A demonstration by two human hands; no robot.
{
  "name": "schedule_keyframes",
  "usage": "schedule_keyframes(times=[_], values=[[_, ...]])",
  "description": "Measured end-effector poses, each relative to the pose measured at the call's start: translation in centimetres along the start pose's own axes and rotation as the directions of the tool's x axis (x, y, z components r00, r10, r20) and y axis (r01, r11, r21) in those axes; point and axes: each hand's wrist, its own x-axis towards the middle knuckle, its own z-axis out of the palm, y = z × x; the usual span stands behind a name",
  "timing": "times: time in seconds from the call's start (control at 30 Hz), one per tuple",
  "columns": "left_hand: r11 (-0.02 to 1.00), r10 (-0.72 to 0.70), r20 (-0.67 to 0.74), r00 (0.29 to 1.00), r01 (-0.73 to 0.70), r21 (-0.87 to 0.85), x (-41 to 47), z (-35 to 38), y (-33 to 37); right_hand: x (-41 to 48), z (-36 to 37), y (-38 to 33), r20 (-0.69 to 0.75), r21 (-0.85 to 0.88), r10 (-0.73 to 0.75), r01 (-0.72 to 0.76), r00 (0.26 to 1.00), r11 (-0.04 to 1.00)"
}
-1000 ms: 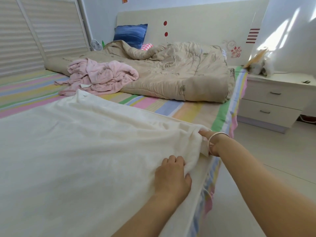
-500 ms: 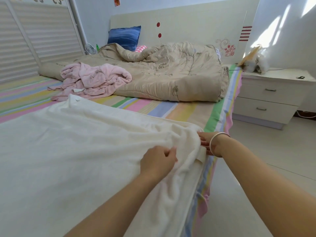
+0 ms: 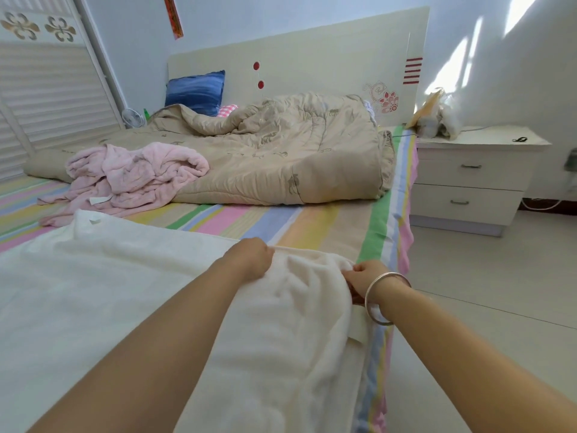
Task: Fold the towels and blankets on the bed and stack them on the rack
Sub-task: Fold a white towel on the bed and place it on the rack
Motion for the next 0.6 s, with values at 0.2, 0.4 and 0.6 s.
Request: schedule_keyframes(times=[0.2, 0.4, 0.6], values=[[0.974, 0.032, 0.129, 0.991, -0.060, 0.217, 0.5, -1.7, -2.3, 1.4, -0.5, 0.2, -0.052, -0.182, 0.025, -0.034, 0.998, 0.983], [0.922, -0.020, 0.267, 0.963, -0.086, 0.379, 0.9, -3.3, -2.8, 0.7, -0.6, 0.3, -0.073, -0.316, -0.096, 0.069, 0.993, 0.946], [0.844, 0.195, -0.288, 0.937, -0.011, 0.536, 2.3, -3.4, -2.5, -0.4, -1.4, 1.1, -0.095, -0.416, -0.261, 0.200, 0.961, 0.887]])
